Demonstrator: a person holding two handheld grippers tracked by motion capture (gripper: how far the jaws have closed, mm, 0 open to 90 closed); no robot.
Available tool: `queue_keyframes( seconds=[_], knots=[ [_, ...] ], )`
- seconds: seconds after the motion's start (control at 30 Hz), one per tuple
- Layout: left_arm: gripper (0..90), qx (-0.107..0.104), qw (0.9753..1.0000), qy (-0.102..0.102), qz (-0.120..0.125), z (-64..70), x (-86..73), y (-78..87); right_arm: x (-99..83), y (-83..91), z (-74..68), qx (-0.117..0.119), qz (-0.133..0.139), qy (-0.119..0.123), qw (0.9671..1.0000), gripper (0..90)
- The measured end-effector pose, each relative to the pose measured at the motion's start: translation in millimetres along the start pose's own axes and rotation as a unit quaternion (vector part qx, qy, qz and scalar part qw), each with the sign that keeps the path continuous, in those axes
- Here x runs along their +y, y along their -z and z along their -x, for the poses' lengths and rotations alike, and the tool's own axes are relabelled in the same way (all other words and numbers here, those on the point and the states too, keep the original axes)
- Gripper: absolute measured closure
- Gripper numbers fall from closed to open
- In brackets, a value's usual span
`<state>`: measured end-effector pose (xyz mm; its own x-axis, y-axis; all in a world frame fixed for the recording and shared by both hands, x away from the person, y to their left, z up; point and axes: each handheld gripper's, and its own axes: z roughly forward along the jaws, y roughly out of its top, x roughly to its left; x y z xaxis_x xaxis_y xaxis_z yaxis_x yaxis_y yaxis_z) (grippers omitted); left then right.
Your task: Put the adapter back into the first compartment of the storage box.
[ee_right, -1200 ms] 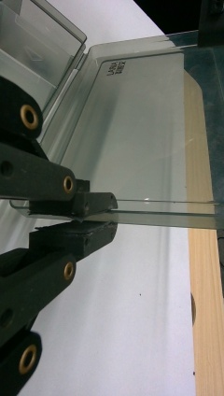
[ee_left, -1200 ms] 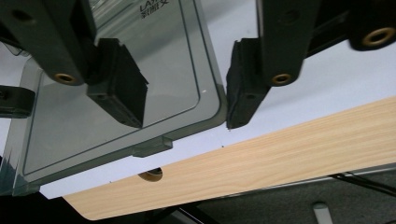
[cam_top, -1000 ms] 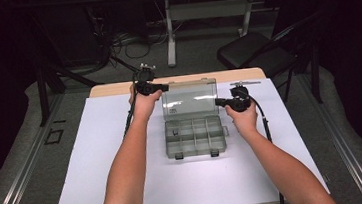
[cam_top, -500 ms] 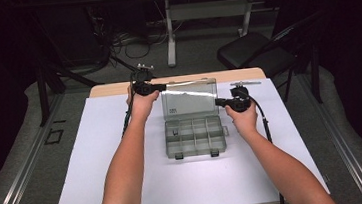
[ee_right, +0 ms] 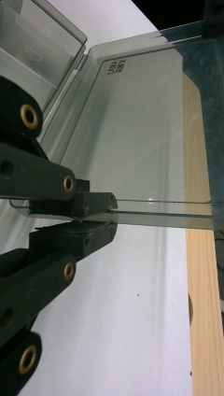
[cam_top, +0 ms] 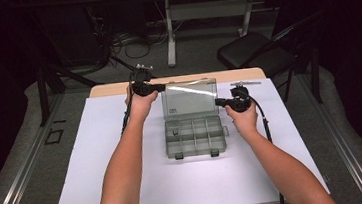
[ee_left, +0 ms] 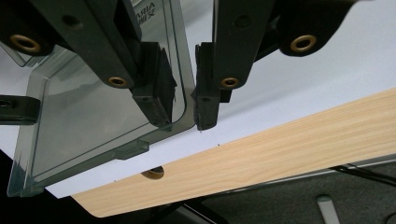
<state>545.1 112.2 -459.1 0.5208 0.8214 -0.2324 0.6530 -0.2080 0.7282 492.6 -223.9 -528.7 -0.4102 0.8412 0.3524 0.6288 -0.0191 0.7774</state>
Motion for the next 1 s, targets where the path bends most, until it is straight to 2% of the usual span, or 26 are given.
queue_keyframes(
  seconds=[0.03, 0.3, 0.4, 0.43, 0.47, 0.5, 0.6, 0.67, 0.73, 0.77, 0.87, 1.0],
  knots=[
    [80.1, 0.0, 1.0, 0.001, -0.003, -0.5, 0.0, 1.1, -0.1, -0.1, 0.0, 0.0, 0.0, 0.001, 1.0, 84.6],
    [80.3, 0.003, 1.0, -0.001, -0.001, 0.3, -0.3, 1.1, -0.2, -0.1, 0.2, 0.001, 0.001, 0.003, 1.0, 84.1],
    [80.6, 0.005, 1.0, -0.004, 0.001, 0.7, -0.6, 1.0, -0.5, -0.5, 0.1, 0.003, 0.002, 0.0, 1.0, 80.4],
    [80.8, 0.006, 1.0, -0.003, 0.001, 0.6, -0.6, 1.1, -0.4, -0.9, -0.2, 0.003, 0.003, 0.001, 1.0, 76.5],
    [81.3, 0.007, 1.0, -0.004, 0.001, 0.6, -0.7, 1.3, 0.0, -1.0, -1.5, -0.004, 0.004, 0.003, 1.0, 71.3],
    [81.3, 0.008, 1.0, -0.005, 0.001, 0.7, -0.8, 1.3, 0.0, -1.0, -1.5, -0.004, 0.004, 0.003, 1.0, 71.3],
    [82.0, 0.01, 0.9999, -0.008, 0.004, 0.9, -1.6, 2.0, 1.8, 0.4, -2.0, -0.019, 0.015, 0.015, 0.9996, 61.7],
    [82.1, 0.011, 0.9999, -0.01, 0.004, 1.1, -1.8, 2.1, 3.1, 1.6, -1.4, -0.021, 0.019, 0.021, 0.9994, 59.1],
    [82.2, 0.009, 0.9999, -0.014, 0.001, 0.8, -1.8, 3.1, 3.5, 2.4, -1.8, -0.022, 0.019, 0.022, 0.9993, 58.9],
    [82.2, 0.013, 0.9998, -0.015, 0.006, 1.3, -2.2, 2.4, 4.7, 5.0, -3.0, -0.035, 0.02, 0.038, 0.9985, 58.9],
    [82.4, 0.015, 0.9997, -0.017, 0.005, 2.1, -1.9, 2.9, 6.5, 7.0, -3.8, -0.032, 0.02, 0.041, 0.9984, 58.8],
    [82.5, 0.018, 0.9996, -0.023, 0.006, 3.5, -2.3, 4.0, 10.4, 11.4, -6.5, -0.042, 0.022, 0.045, 0.9979, 57.9]
  ],
)
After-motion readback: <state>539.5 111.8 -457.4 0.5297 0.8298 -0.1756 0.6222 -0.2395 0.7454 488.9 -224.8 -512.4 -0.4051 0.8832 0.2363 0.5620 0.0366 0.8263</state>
